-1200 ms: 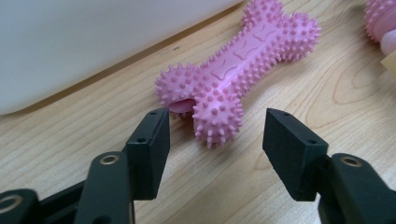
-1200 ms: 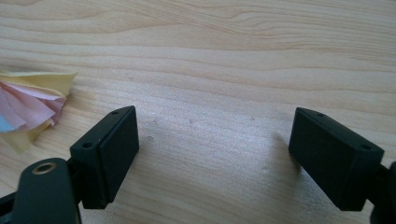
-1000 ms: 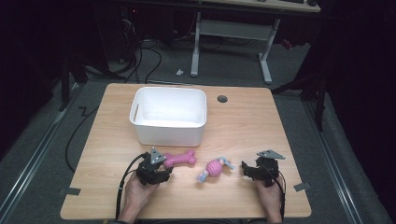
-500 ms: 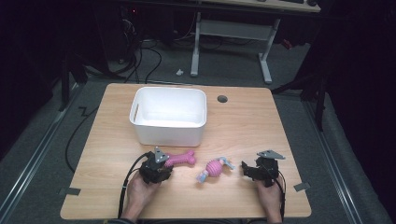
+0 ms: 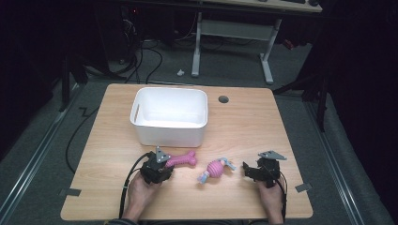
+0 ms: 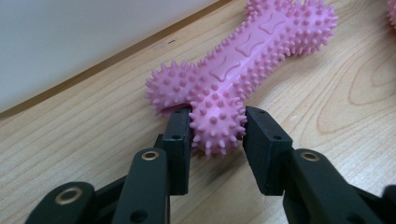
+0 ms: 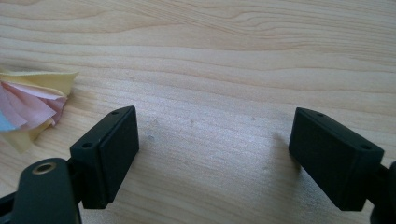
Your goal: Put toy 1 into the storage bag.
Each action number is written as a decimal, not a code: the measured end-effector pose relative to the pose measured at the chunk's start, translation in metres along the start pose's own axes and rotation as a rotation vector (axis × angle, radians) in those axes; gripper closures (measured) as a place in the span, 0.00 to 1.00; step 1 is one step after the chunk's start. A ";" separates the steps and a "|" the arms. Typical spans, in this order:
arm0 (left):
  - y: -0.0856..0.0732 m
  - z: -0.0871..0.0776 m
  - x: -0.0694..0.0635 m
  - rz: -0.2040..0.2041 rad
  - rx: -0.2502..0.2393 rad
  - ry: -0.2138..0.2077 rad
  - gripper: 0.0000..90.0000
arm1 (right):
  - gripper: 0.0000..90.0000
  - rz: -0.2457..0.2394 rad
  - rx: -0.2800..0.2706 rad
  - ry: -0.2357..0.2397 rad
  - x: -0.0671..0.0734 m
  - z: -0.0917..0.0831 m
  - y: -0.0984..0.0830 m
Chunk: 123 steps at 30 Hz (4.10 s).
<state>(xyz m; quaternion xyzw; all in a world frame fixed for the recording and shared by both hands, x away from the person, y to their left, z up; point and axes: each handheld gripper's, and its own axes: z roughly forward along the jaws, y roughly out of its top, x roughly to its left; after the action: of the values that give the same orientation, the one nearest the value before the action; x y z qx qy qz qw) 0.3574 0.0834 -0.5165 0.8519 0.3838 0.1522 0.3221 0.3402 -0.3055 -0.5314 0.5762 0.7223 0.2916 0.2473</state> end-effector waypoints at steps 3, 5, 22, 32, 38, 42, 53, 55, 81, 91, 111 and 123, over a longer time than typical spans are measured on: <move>0.000 -0.001 0.000 0.005 -0.005 -0.003 0.71 | 0.18 0.000 0.000 -0.001 0.000 0.000 0.000; 0.000 -0.002 0.000 0.014 -0.007 -0.003 0.71 | 0.18 0.001 0.000 0.000 0.000 0.000 0.000; -0.001 -0.013 -0.002 0.025 -0.040 -0.012 0.73 | 0.18 -0.001 0.000 0.001 0.000 0.000 0.000; -0.004 -0.027 0.003 -0.004 -0.063 -0.033 0.73 | 0.18 -0.001 0.000 0.001 0.000 0.000 0.000; -0.004 -0.039 0.005 -0.005 -0.067 -0.038 0.73 | 0.18 0.000 0.000 0.001 0.000 0.000 0.000; -0.003 -0.045 0.007 -0.005 -0.074 -0.043 0.73 | 0.18 -0.003 -0.002 0.001 0.000 0.000 0.000; 0.005 -0.064 0.007 0.012 -0.085 -0.060 0.73 | 0.18 -0.002 -0.001 0.000 0.000 0.000 0.000; 0.006 -0.068 0.008 0.008 -0.091 -0.066 0.73 | 0.18 -0.001 0.000 0.000 0.000 0.000 0.000; 0.041 -0.118 0.022 0.028 -0.146 -0.121 0.73 | 0.18 -0.007 -0.003 0.001 0.000 0.000 0.000; 0.063 -0.129 0.026 0.072 -0.160 -0.092 0.73 | 0.18 -0.009 -0.002 0.005 0.000 0.000 0.000; 0.109 -0.129 0.052 0.081 -0.178 -0.087 0.73 | 0.18 -0.011 -0.001 0.007 0.001 0.000 0.000; 0.126 -0.115 0.065 0.091 -0.136 -0.070 0.73 | 0.18 -0.012 -0.001 0.008 0.001 0.000 0.000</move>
<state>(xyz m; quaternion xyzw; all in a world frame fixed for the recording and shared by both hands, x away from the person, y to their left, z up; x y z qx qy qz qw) 0.4119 0.1192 -0.3455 0.8494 0.3223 0.1626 0.3850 0.3402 -0.3048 -0.5315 0.5705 0.7267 0.2928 0.2464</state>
